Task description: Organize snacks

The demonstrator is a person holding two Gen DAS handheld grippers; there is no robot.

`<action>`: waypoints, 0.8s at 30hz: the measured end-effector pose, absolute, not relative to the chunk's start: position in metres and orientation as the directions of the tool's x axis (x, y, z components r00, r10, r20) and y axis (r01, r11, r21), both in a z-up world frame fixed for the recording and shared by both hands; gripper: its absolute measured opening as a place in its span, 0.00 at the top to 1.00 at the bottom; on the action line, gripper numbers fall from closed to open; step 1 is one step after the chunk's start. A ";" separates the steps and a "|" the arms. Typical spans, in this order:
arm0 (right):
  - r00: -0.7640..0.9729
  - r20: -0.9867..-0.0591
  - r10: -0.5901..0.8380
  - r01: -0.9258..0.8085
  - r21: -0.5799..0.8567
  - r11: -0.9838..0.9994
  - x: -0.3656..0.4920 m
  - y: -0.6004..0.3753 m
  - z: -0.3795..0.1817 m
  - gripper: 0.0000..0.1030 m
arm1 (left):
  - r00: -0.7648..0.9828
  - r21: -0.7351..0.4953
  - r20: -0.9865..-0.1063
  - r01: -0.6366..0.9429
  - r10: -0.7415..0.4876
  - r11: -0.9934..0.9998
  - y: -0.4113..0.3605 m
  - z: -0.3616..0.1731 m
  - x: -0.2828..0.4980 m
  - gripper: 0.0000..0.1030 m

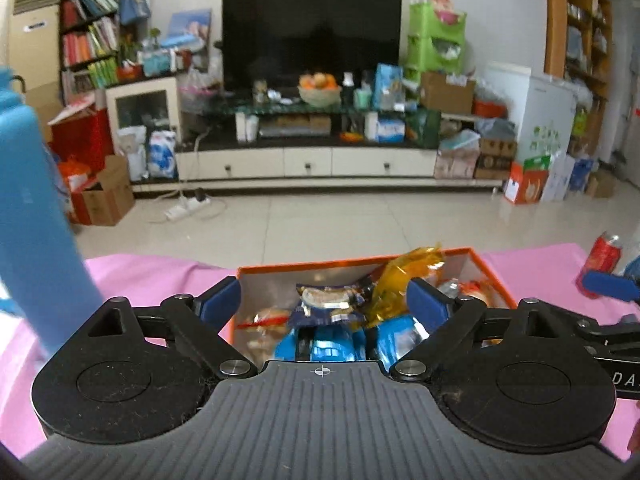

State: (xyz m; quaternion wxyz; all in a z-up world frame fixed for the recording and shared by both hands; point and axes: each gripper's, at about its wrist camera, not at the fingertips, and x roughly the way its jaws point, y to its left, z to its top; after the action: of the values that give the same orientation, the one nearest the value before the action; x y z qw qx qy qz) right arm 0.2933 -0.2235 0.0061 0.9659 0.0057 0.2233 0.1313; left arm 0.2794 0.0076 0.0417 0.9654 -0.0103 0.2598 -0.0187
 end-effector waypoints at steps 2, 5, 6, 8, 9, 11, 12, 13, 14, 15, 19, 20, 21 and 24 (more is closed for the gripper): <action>0.869 -0.435 0.237 -0.222 0.084 0.971 0.264 -0.229 0.014 0.10 | 0.866 -0.024 -0.499 0.020 -0.030 1.000 0.006 0.049 0.250 0.23; 0.871 -0.446 0.208 -0.168 0.128 0.977 0.220 -0.239 0.020 0.10 | 0.855 -0.035 -0.518 0.020 -0.035 0.999 0.004 0.052 0.202 0.22; 0.867 -0.455 0.204 -0.151 0.150 0.977 0.206 -0.243 0.020 0.10 | 0.851 -0.042 -0.524 0.018 -0.038 0.999 0.004 0.051 0.188 0.22; 0.858 -0.471 0.204 -0.127 0.189 0.974 0.179 -0.247 0.019 0.10 | 0.834 -0.051 -0.549 0.025 -0.049 0.998 0.003 0.047 0.160 0.22; 0.855 -0.480 0.197 -0.110 0.202 0.973 0.165 -0.248 0.018 0.10 | 0.824 -0.053 -0.564 0.023 -0.049 0.998 0.001 0.043 0.147 0.22; 0.849 -0.494 0.188 -0.086 0.222 0.971 0.139 -0.251 0.014 0.10 | 0.805 -0.051 -0.591 0.018 -0.045 0.999 -0.001 0.035 0.122 0.22; 0.843 -0.504 0.188 -0.080 0.229 0.970 0.127 -0.251 0.011 0.10 | 0.800 -0.052 -0.598 0.015 -0.043 0.999 -0.002 0.032 0.113 0.22; 0.838 -0.512 0.189 -0.080 0.229 0.970 0.117 -0.250 0.009 0.10 | 0.794 -0.055 -0.606 0.010 -0.041 0.998 -0.003 0.028 0.102 0.22; 0.831 -0.524 0.189 -0.082 0.220 0.972 0.108 -0.250 0.006 0.10 | 0.788 -0.058 -0.614 0.011 -0.045 0.998 -0.004 0.025 0.093 0.22; 0.826 -0.534 0.182 -0.081 0.207 0.975 0.101 -0.248 0.004 0.10 | 0.784 -0.063 -0.619 0.014 -0.050 0.998 -0.006 0.022 0.085 0.22; 0.828 -0.538 0.158 -0.077 0.169 0.983 0.071 -0.246 -0.001 0.10 | 0.786 -0.079 -0.615 0.022 -0.066 0.997 -0.007 0.014 0.057 0.25; 0.829 -0.537 0.154 -0.078 0.163 0.984 0.067 -0.246 -0.001 0.10 | 0.785 -0.085 -0.615 0.029 -0.075 0.996 -0.007 0.012 0.051 0.29; 0.829 -0.539 0.147 -0.072 0.158 0.985 0.061 -0.245 -0.001 0.10 | 0.786 -0.092 -0.613 0.035 -0.084 0.995 -0.007 0.010 0.045 0.30; 0.833 -0.533 0.147 -0.076 0.153 0.985 0.051 -0.244 0.000 0.10 | 0.790 -0.092 -0.607 0.039 -0.087 0.995 -0.007 0.009 0.033 0.33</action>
State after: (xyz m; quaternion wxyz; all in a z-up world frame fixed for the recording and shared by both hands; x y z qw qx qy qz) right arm 0.0510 -0.2440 0.0001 0.9553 0.0629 0.2831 0.0584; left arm 0.0334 -0.0068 0.0086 0.9454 -0.0372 0.3221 -0.0334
